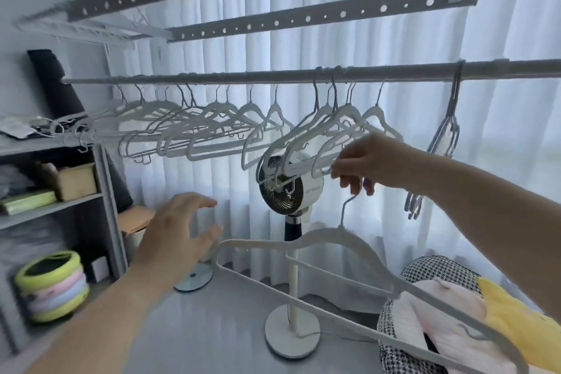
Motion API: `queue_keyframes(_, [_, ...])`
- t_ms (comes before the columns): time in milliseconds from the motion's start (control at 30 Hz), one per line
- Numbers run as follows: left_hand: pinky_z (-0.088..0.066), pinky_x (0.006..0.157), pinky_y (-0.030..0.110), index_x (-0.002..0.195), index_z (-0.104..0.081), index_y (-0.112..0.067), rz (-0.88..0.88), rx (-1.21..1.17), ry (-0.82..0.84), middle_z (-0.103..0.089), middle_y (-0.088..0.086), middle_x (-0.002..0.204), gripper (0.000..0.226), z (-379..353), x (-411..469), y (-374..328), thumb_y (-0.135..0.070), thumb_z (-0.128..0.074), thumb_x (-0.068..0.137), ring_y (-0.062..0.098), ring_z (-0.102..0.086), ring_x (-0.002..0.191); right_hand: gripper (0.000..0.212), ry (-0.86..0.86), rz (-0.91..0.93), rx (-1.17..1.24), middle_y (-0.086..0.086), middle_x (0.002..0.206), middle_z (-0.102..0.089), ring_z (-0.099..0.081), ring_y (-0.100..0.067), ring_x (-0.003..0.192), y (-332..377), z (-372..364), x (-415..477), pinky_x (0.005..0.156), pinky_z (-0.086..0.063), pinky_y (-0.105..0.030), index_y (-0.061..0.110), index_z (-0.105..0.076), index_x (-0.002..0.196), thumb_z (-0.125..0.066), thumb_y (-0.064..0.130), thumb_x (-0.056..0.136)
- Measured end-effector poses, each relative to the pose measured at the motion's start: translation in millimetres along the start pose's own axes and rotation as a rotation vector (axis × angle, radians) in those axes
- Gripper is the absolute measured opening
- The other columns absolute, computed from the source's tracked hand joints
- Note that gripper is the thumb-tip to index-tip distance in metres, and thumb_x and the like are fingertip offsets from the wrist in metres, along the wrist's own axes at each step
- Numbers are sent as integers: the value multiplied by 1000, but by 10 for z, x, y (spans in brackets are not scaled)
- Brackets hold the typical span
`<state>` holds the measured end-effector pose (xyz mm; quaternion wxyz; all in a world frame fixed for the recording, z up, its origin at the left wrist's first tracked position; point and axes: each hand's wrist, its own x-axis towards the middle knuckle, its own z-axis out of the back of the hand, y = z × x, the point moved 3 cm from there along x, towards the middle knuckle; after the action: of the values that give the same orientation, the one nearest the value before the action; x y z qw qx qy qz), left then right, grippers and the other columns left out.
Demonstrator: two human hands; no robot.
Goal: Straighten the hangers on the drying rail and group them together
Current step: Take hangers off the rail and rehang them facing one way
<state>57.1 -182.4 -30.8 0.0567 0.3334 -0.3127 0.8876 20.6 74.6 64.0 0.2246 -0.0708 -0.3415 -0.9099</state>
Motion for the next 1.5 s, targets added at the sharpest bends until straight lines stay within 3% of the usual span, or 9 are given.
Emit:
queue_keyframes(267, [-46,67,15,92,-54,-36,174,-314,363,-56,-17,91,11,-108,-595,-77,-33,-59,83,-6,-52,76,18,-96,-207,533,-4,39,-57,-55,-8,30,300,-662,-201,35,-50,-19,10,-55,75,-50,-3,87])
queue_keyframes(500, [-53,56,18,135,-34,-19,310,-338,758,-57,-13,99,92,-174,-889,-238,-71,-48,61,11,-63,84,23,-113,-244,823,-14,63,-54,-59,-12,37,530,-931,-242,46,-55,-22,5,-52,73,-40,-9,88])
queue_keyframes(667, [-44,61,21,131,-35,-19,141,-49,679,-46,-9,98,56,-226,-986,-298,-28,-58,81,6,-47,64,24,-159,-243,877,-13,64,-54,-57,-20,54,566,-961,-307,45,-55,-20,4,-51,72,-39,-10,88])
queue_keyframes(767, [-39,51,22,82,-51,-16,85,-12,612,-47,-5,71,10,-272,-983,-358,-11,-42,84,8,-36,51,19,-135,-245,774,-11,67,-58,-59,-18,56,508,-869,-364,46,-54,-21,7,-52,76,-44,-4,89])
queue_keyframes(1000, [-34,46,23,82,-52,-12,69,-4,625,-45,1,68,18,-387,-841,-430,-5,-35,83,14,-32,47,10,-463,-309,560,-4,66,-56,-53,-15,57,5,-347,-455,52,-48,-22,8,-55,84,-47,5,89])
queue_keyframes(1167, [-39,47,24,85,-52,-10,120,-35,632,-62,11,96,17,-525,-719,-618,-6,-36,86,14,-37,45,40,-794,-459,439,-8,96,-48,-47,-21,78,-551,116,-387,68,-43,-28,4,-44,126,-49,13,87])
queue_keyframes(1267, [-41,39,20,95,-57,-4,125,-55,610,-56,2,77,24,-615,-640,-707,-9,-36,87,10,-46,37,50,-807,-531,545,-15,107,-46,-45,-20,74,-780,282,-230,61,-37,-26,3,-32,134,-47,14,88])
queue_keyframes(1400, [-33,30,8,95,-56,-17,112,-5,595,-60,-1,61,23,-655,-474,-878,-15,-33,90,5,-50,26,50,-731,-590,690,-16,111,-46,-50,-33,114,-945,405,48,77,-39,-32,-2,-35,133,-48,19,89])
queue_keyframes(1500, [-34,31,10,94,-56,-17,91,-16,552,-65,1,73,23,-681,-335,-980,-14,-33,90,6,-51,27,49,-649,-583,811,-8,97,-50,-56,-25,83,-1001,399,234,65,-41,-25,2,-34,134,-47,19,90])
